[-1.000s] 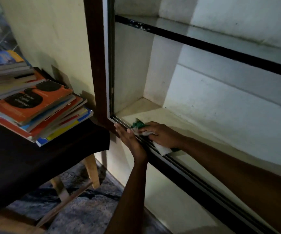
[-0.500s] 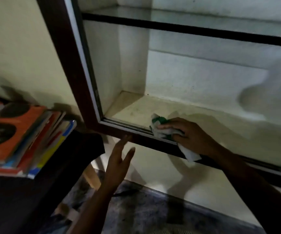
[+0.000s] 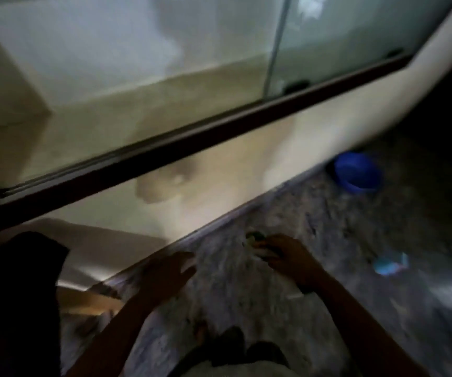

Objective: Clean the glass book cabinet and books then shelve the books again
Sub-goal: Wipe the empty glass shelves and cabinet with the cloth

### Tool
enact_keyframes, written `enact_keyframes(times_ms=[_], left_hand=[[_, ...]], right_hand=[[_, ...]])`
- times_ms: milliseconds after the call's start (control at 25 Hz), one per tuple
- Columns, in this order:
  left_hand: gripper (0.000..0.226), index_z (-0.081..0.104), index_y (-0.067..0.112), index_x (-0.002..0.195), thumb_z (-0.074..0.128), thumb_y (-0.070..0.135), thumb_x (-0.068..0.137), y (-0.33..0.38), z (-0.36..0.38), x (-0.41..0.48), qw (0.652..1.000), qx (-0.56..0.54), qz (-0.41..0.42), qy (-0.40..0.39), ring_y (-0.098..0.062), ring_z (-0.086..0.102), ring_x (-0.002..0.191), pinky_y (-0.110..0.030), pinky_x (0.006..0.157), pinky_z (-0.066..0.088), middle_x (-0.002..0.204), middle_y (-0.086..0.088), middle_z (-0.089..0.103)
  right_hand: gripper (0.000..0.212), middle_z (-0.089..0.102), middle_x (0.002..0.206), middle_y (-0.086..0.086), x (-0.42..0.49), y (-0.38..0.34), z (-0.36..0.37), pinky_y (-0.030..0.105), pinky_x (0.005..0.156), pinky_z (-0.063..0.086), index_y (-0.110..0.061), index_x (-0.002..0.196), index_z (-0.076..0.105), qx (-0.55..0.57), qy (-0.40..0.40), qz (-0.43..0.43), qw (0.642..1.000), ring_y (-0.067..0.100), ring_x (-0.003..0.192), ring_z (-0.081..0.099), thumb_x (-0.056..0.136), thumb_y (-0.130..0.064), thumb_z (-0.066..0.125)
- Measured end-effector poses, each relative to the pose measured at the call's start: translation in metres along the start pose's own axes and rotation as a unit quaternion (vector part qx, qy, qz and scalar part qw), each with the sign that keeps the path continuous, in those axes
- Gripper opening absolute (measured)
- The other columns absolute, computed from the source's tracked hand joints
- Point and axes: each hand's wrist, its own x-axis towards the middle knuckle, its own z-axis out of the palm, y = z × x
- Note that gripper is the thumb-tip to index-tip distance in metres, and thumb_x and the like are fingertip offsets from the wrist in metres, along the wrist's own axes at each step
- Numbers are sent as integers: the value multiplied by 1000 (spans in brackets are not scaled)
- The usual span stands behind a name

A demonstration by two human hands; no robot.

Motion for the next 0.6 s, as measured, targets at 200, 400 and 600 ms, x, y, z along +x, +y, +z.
enact_keyframes(times_ms=[200, 400, 600], left_hand=[[55, 46, 6, 135, 34, 45, 98, 88, 112, 5, 983, 55, 94, -146, -19, 42, 130, -19, 101, 27, 143, -12, 43], [44, 49, -3, 128, 57, 22, 92, 177, 274, -78, 939, 40, 159, -301, -23, 52, 118, -22, 91, 39, 129, -13, 54], [37, 48, -6, 127, 53, 6, 93, 244, 400, -163, 910, 12, 167, -379, -21, 51, 111, -20, 83, 39, 125, -24, 54]], right_hand=[[38, 62, 116, 10, -201, 72, 35, 14, 82, 31, -16, 118, 63, 66, 123, 268, 953, 24, 110, 58, 82, -30, 64], [32, 63, 118, -3, -455, 89, 83, 9, 77, 32, -20, 118, 65, 67, 192, 429, 880, 13, 110, 58, 85, -20, 65], [33, 62, 122, -12, -633, 74, 144, 19, 87, 44, -38, 113, 65, 96, 267, 547, 787, 8, 112, 58, 81, -28, 68]])
